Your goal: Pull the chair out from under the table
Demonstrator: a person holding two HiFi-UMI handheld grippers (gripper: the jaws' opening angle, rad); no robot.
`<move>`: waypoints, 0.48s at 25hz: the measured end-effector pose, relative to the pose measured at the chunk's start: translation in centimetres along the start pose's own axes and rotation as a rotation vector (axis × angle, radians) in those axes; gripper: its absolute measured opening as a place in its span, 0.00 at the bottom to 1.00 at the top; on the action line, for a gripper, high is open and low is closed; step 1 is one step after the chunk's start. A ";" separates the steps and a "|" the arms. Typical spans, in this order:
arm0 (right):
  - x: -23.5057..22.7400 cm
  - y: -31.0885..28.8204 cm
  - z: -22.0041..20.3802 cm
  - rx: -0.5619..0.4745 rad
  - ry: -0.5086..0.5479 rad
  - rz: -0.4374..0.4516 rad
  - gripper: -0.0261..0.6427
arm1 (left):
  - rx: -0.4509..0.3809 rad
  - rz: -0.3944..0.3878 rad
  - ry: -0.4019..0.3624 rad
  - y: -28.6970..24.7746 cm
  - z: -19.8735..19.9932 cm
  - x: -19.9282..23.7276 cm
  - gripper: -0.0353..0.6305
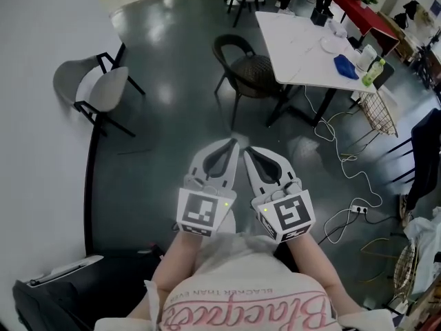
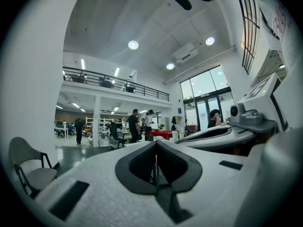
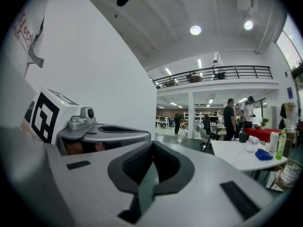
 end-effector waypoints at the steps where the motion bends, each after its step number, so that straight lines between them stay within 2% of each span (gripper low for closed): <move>1: -0.3 -1.0 0.3 0.003 0.017 0.005 0.04 | -0.001 0.002 0.005 -0.6 -0.1 0.9 0.06; 7: -2.7 -6.2 0.9 0.013 0.065 -0.003 0.04 | -0.007 0.008 0.023 -4.5 -0.4 5.5 0.06; 12: -5.0 -9.6 1.1 0.018 0.026 -0.042 0.04 | -0.003 -0.003 0.024 -7.5 -0.3 8.7 0.06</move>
Point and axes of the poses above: the fingertips, and each gripper's own axes: y backward along the fingers, x to its left, z out of its top, the point moved 10 cm from there along y, backward along the fingers, and after that the axes turned 5 degrees about -z, right-handed, at the moved point
